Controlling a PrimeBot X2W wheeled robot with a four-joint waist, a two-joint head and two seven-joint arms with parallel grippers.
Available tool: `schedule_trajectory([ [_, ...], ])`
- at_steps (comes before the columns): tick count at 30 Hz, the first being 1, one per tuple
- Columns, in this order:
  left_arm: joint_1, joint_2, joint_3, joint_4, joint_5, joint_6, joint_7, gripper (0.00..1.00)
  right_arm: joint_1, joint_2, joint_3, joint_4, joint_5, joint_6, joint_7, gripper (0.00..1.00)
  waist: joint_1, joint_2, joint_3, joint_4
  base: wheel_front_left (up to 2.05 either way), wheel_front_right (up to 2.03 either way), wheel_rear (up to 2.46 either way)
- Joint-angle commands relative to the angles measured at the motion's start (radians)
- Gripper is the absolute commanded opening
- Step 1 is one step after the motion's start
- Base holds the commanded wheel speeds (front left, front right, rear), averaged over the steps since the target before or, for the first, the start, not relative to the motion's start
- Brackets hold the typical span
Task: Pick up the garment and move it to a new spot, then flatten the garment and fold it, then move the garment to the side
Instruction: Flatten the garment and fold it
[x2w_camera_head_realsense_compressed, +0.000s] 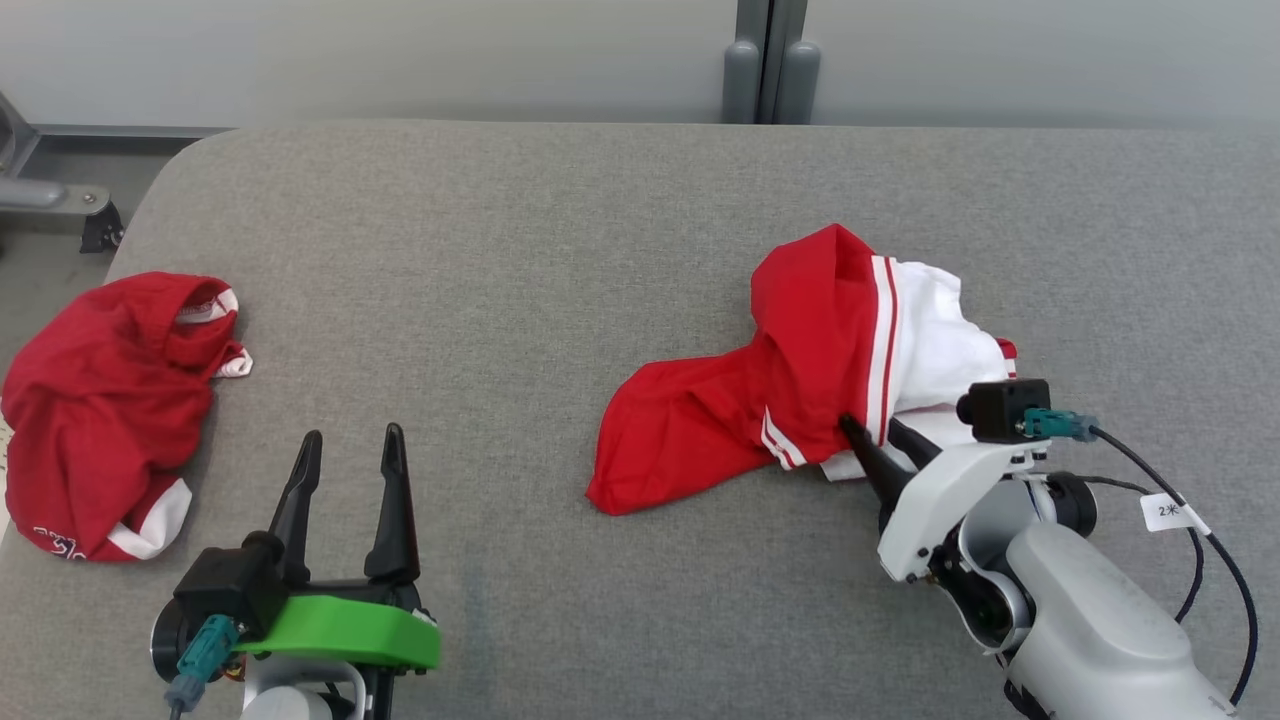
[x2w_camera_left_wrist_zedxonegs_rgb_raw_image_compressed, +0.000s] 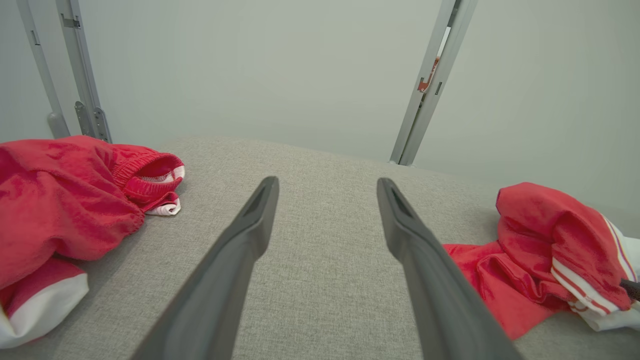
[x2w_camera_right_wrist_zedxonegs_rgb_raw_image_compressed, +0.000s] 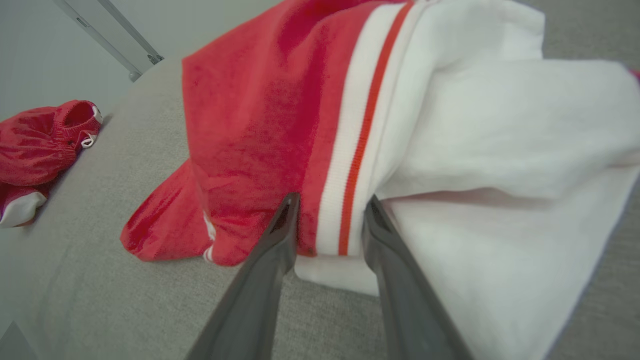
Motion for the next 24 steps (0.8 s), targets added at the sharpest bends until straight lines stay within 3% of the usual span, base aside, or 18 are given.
schedule_trajectory([
  [1,-0.012,0.001,0.003,0.003,-0.005,0.005,0.000,1.00,-0.017,-0.011,0.002,-0.016,0.014,0.000,-0.033,0.00,0.0000,0.0000,-0.003,0.003,0.00,0.00,0.00],
  [6,0.003,0.001,0.004,0.011,-0.006,0.003,0.000,1.00,-0.037,-0.041,-0.017,-0.084,0.072,0.000,-0.124,0.00,0.0000,0.0000,-0.015,-0.018,0.00,0.00,0.00],
  [11,0.012,0.001,-0.004,0.018,0.002,0.000,0.000,1.00,-0.022,-0.120,-0.067,-0.181,0.150,0.000,-0.171,0.00,0.0000,0.0000,-0.030,-0.057,0.00,0.00,0.00],
  [21,0.009,0.001,-0.006,0.033,0.009,-0.006,0.000,1.00,0.114,-0.270,-0.218,-0.273,0.235,0.000,-0.088,0.00,0.0000,0.0000,-0.030,-0.136,0.00,0.00,0.00],
  [24,0.002,0.001,-0.007,0.037,0.012,-0.007,0.000,1.00,0.170,-0.286,-0.264,-0.267,0.247,0.000,-0.054,0.00,0.0000,0.0000,-0.021,-0.155,0.00,0.00,0.00],
])
